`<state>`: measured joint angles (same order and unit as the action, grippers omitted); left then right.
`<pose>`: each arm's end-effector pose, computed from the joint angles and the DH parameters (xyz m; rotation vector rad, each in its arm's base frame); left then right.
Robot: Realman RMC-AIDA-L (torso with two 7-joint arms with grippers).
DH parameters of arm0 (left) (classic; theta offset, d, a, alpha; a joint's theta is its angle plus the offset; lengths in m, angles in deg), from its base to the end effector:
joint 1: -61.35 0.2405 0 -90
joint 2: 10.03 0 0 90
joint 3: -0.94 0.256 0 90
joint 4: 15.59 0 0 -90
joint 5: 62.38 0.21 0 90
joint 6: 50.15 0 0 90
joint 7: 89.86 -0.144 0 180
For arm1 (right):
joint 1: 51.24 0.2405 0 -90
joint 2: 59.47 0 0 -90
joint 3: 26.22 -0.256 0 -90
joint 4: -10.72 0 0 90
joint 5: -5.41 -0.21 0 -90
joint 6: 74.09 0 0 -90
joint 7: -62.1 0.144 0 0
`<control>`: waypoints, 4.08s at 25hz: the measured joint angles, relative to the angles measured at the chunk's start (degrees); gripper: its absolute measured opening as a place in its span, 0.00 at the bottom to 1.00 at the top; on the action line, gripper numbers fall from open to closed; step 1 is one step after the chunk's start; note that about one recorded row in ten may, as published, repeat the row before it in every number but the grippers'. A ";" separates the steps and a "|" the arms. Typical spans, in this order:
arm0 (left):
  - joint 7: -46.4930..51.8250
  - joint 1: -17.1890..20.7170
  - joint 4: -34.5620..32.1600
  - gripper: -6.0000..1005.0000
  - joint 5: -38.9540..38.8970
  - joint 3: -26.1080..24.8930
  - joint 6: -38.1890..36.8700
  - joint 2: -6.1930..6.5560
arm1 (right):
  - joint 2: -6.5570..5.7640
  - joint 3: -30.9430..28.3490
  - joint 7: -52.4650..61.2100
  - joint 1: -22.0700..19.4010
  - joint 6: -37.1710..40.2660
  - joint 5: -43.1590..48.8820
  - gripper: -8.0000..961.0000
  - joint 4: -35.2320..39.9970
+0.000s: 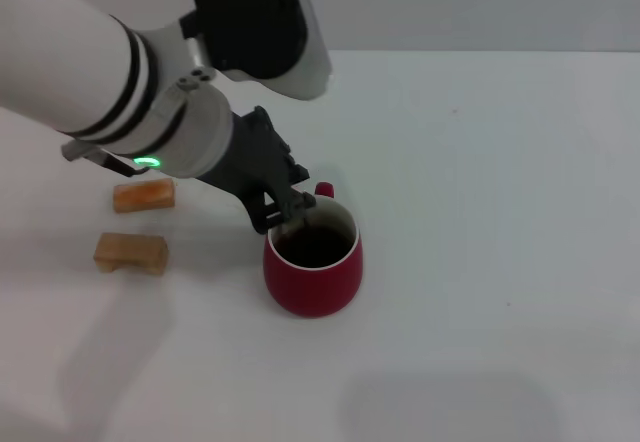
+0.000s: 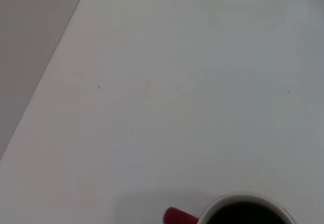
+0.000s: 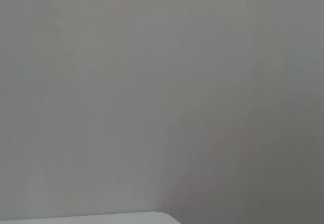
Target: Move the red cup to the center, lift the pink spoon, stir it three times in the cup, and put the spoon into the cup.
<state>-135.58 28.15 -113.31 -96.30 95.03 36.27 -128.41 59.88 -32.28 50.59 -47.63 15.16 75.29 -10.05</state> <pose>-0.0912 0.3307 -0.0084 -2.7366 -0.0358 0.4277 0.3946 0.1627 -0.0032 -1.1196 0.6221 0.3934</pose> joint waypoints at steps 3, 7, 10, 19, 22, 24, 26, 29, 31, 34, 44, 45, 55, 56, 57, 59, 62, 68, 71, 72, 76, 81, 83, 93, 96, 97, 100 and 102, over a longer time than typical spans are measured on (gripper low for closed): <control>1.15 -0.11 -0.40 0.22 1.14 1.40 -0.93 0.00 | 0.00 0.00 0.01 0.04 0.03 0.00 0.01 0.00; 1.74 -0.37 -1.50 0.27 1.83 1.44 -1.15 0.00 | 0.00 0.00 0.03 -0.08 0.05 0.00 0.01 0.08; 1.82 0.06 -3.38 0.41 1.89 1.36 -1.95 -0.02 | 0.00 0.00 0.05 -0.23 0.05 0.00 0.01 0.14; 1.99 12.03 -10.78 0.78 -2.20 4.53 -39.72 0.11 | 0.01 0.00 0.09 -0.04 0.05 0.00 0.01 0.11; 1.74 16.04 -9.85 0.82 -7.63 8.44 -60.71 0.34 | 0.00 -0.01 0.09 0.10 0.06 0.00 0.01 0.09; 1.85 17.36 -7.98 0.82 -11.06 11.38 -72.72 0.38 | 0.00 -0.01 0.09 0.14 0.05 0.00 0.01 0.04; 2.16 18.13 -5.65 0.82 -13.90 14.99 -83.81 0.41 | 0.00 -0.01 0.09 0.15 0.05 -0.01 0.01 0.03; 3.11 18.73 -0.26 0.82 -14.32 22.46 -104.00 0.46 | 0.01 0.17 0.09 0.17 0.05 -0.01 0.01 0.05; 5.42 18.54 2.78 0.82 -12.13 25.59 -113.78 0.45 | 0.00 0.52 0.09 0.17 0.04 0.00 0.01 0.11; 15.75 17.67 9.54 0.82 -5.58 28.05 -128.26 0.43 | 0.00 0.72 0.09 0.11 0.04 -0.01 0.01 0.23; 31.88 12.28 37.98 0.82 3.16 25.22 -147.66 -0.11 | -0.05 1.23 0.09 -0.09 0.74 -0.01 0.01 0.86; 31.93 11.78 40.42 0.82 3.04 24.60 -147.71 -0.13 | -0.06 1.29 0.09 -0.06 0.78 0.00 0.01 0.90; 34.12 11.56 56.77 0.81 0.02 18.87 -149.45 -0.17 | -0.09 2.40 0.09 0.37 3.70 0.12 0.01 0.86; 34.50 11.64 58.43 0.81 -0.01 18.41 -150.05 -0.15 | -0.09 3.03 0.09 0.38 5.27 0.17 0.01 0.76; 35.13 11.74 59.88 0.81 -0.02 18.00 -150.81 -0.15 | -0.09 3.03 0.09 0.38 5.27 0.17 0.01 0.76; 36.38 11.94 62.06 0.81 -0.06 17.27 -151.86 -0.14 | -0.09 3.84 0.09 0.25 7.08 0.22 0.01 0.68; 37.34 12.05 65.23 0.81 -0.08 16.57 -152.57 -0.13 | -0.02 4.22 0.09 0.07 8.55 0.25 0.01 0.60; 37.59 11.47 69.96 0.81 -0.09 16.49 -152.62 -0.07 | 0.08 5.57 0.09 -0.14 11.50 0.26 0.02 0.28; 37.59 11.68 71.33 0.81 -0.09 16.48 -152.24 -0.07 | 0.09 6.03 0.09 -0.16 12.25 0.26 0.03 -0.10; 37.59 11.66 71.91 0.81 -0.09 16.47 -152.15 -0.08 | 0.09 6.14 0.09 -0.16 12.46 0.26 0.03 -0.19; 38.50 11.35 75.22 0.81 0.17 16.51 -152.06 0.01 | 0.09 7.33 0.09 -0.05 13.31 0.26 0.04 -0.24; 38.93 11.30 78.44 0.80 0.66 17.31 -151.97 0.20 | 0.09 9.43 0.09 0.15 13.73 0.26 0.06 -0.18; 39.03 11.35 79.35 0.79 0.75 17.56 -151.93 0.23 | 0.10 9.96 0.09 0.27 13.83 0.26 0.07 -0.14; 41.84 12.50 81.19 0.72 0.41 17.22 -150.37 -0.06 | 0.02 7.90 0.38 0.85 14.67 -0.43 0.10 -1.32; 43.06 12.53 81.21 0.68 0.40 17.19 -149.34 0.04 | -0.13 8.48 2.47 0.94 14.61 -0.14 0.11 -1.35; 43.23 12.53 81.25 0.68 0.40 17.19 -149.16 0.08 | -0.19 8.79 3.77 0.95 14.61 -0.04 0.11 -1.16; 43.43 12.30 81.45 0.69 0.49 17.22 -148.70 0.16 | -0.23 9.55 8.00 0.82 14.42 0.04 0.12 -0.14; 43.44 12.10 81.52 0.69 0.68 17.30 -148.59 0.16 | -0.17 9.78 8.89 0.69 14.32 0.05 0.12 0.22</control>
<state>-92.14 40.25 -31.79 -95.62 112.33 -112.32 -128.25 59.71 -22.50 59.48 -46.94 29.48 75.34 -9.83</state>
